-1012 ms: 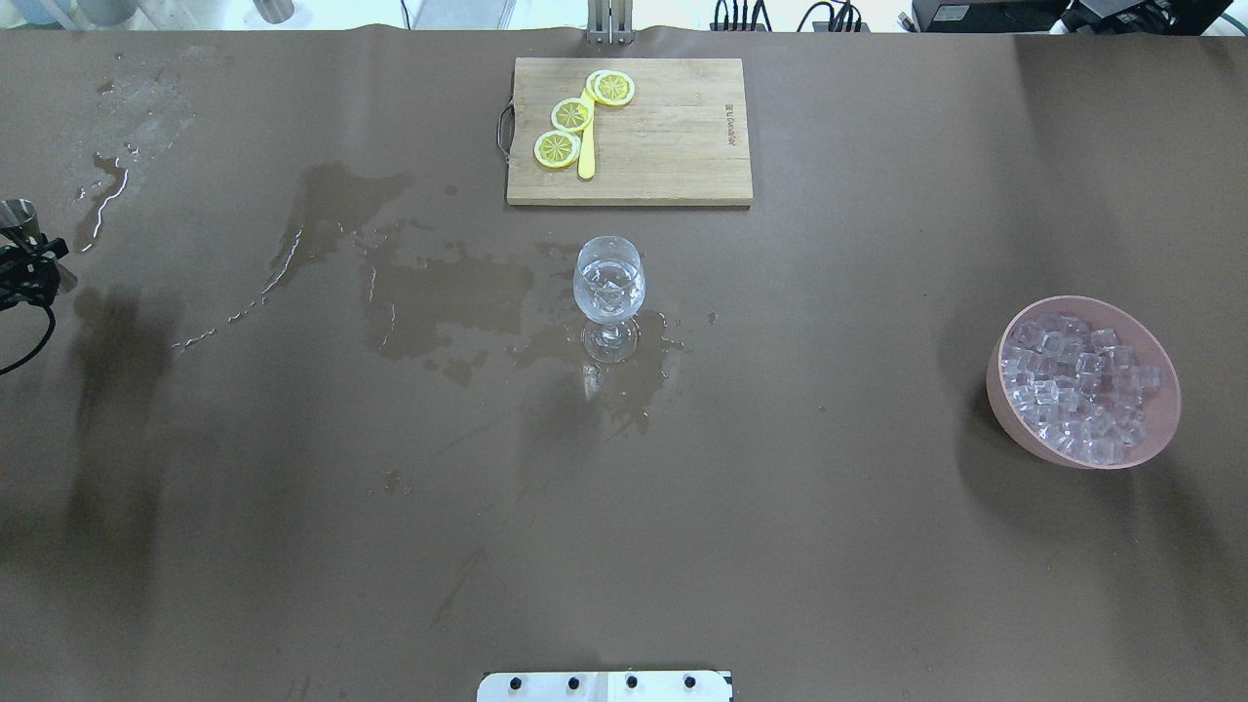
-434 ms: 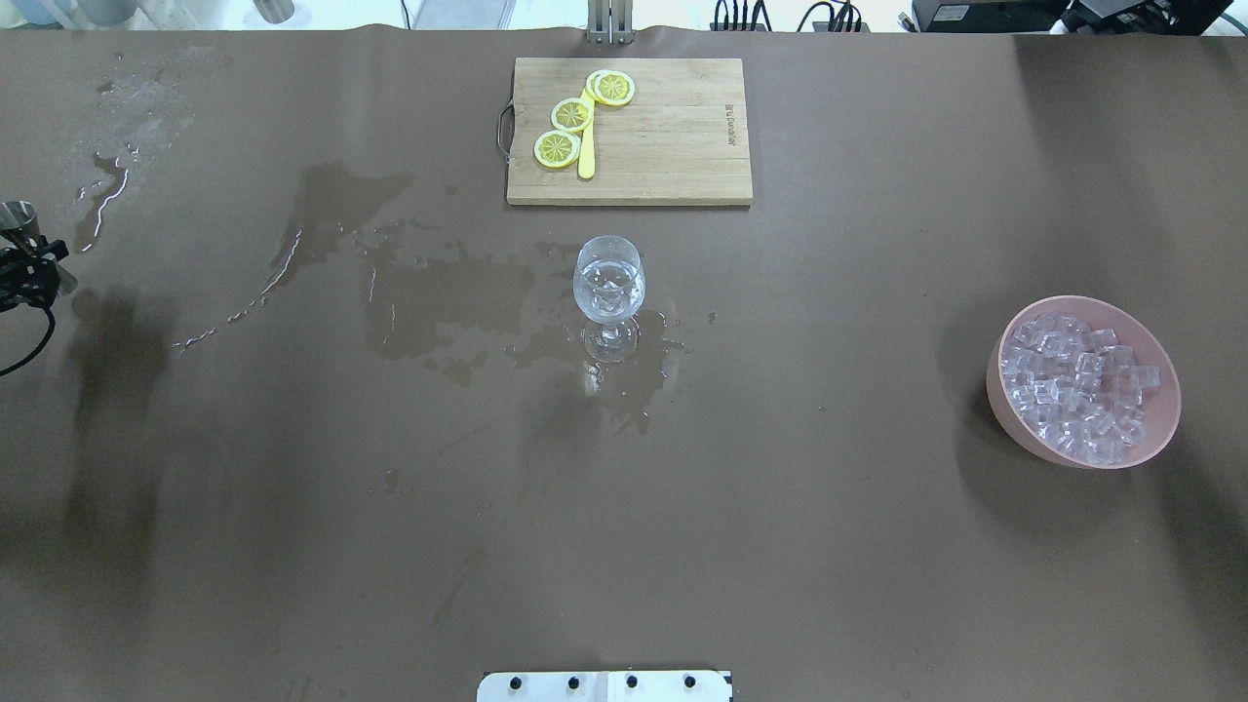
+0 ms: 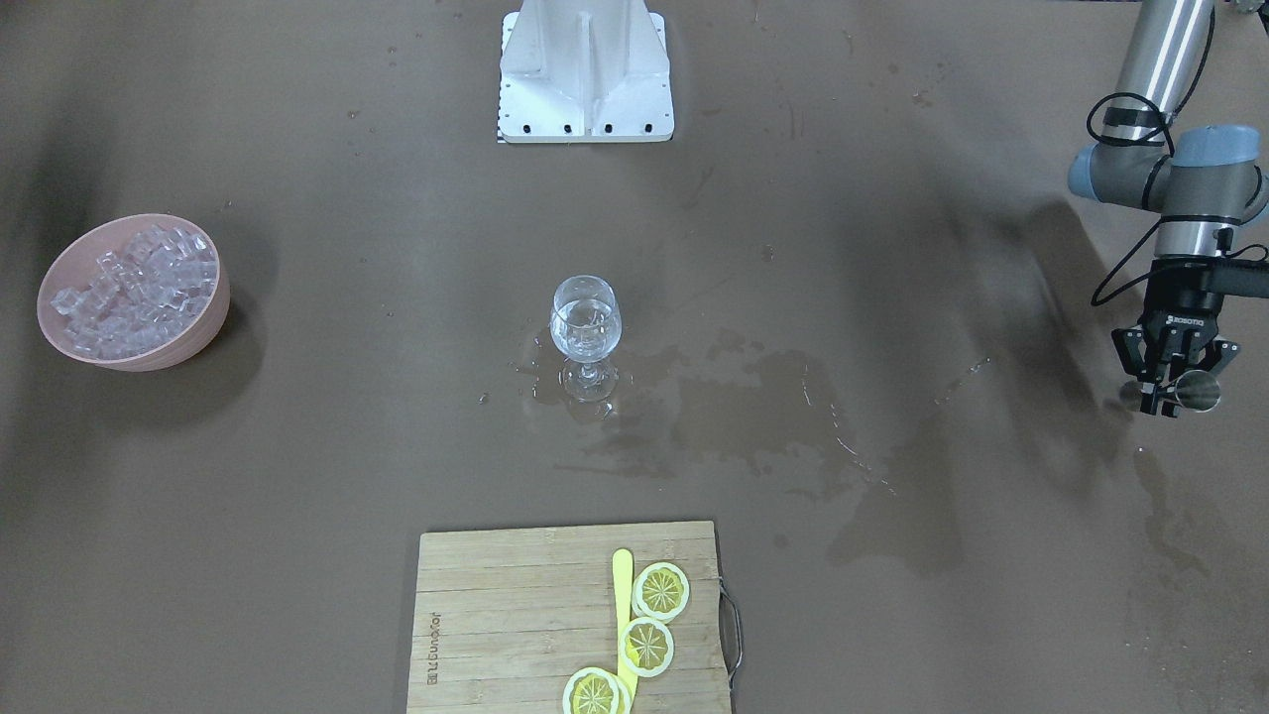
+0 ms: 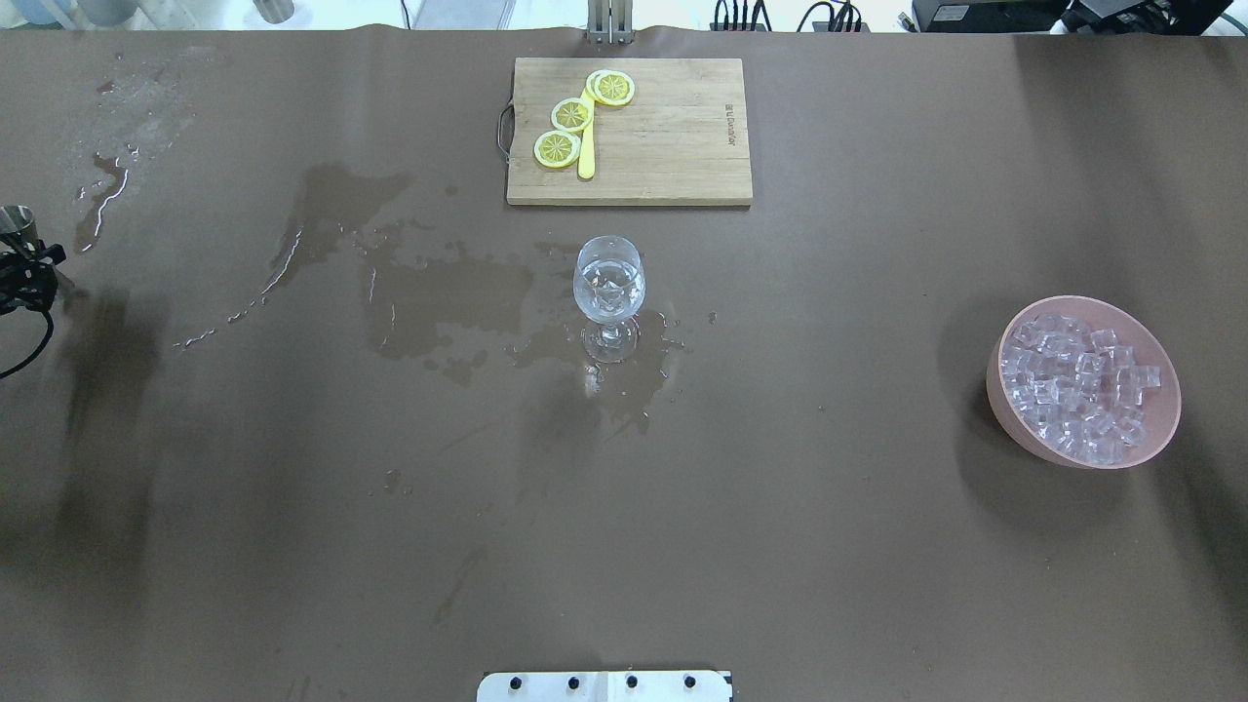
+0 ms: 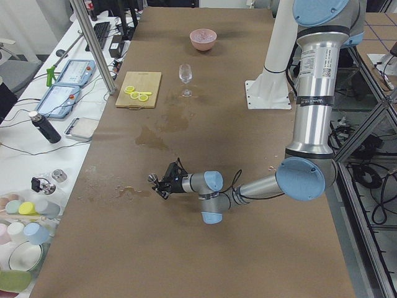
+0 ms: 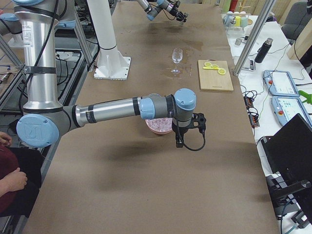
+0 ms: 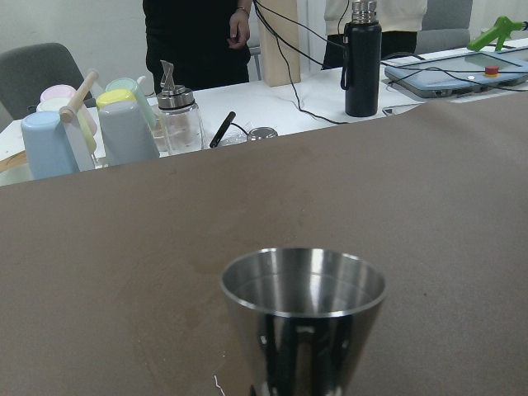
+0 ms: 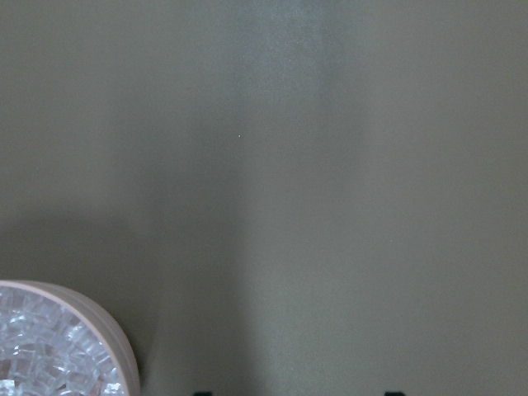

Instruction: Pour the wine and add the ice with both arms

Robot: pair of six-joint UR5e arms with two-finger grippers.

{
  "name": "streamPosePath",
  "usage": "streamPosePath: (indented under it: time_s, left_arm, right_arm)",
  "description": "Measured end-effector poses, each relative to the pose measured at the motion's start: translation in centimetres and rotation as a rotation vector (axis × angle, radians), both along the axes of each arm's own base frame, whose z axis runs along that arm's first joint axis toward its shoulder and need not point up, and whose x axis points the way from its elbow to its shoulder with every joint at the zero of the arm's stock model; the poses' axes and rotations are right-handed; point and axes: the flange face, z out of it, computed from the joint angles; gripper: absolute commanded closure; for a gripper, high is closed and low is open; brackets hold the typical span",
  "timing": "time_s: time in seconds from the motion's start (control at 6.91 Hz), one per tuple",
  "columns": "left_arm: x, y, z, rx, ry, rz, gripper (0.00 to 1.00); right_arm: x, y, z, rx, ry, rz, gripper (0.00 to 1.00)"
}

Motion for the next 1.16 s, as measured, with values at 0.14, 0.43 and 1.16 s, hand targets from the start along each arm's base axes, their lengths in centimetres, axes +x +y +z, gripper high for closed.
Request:
streamPosePath:
  time_s: [0.14, 0.43, 1.16]
  left_arm:
    - [0.01, 0.01, 0.07, -0.001, -0.001, 0.0, 1.0]
    - [-0.01, 0.05, 0.2, -0.001, -0.008, 0.002, 0.94]
    - [-0.02, 0.09, 0.19, -0.001, -0.002, 0.002, 0.91]
  right_arm:
    - [0.34, 0.26, 0.44, -0.008, 0.002, 0.006, 0.0]
    - [1.07, 0.88, 0.97, -0.015, 0.007, 0.02, 0.0]
    - [1.26, 0.82, 0.89, -0.009, 0.003, 0.023, 0.0]
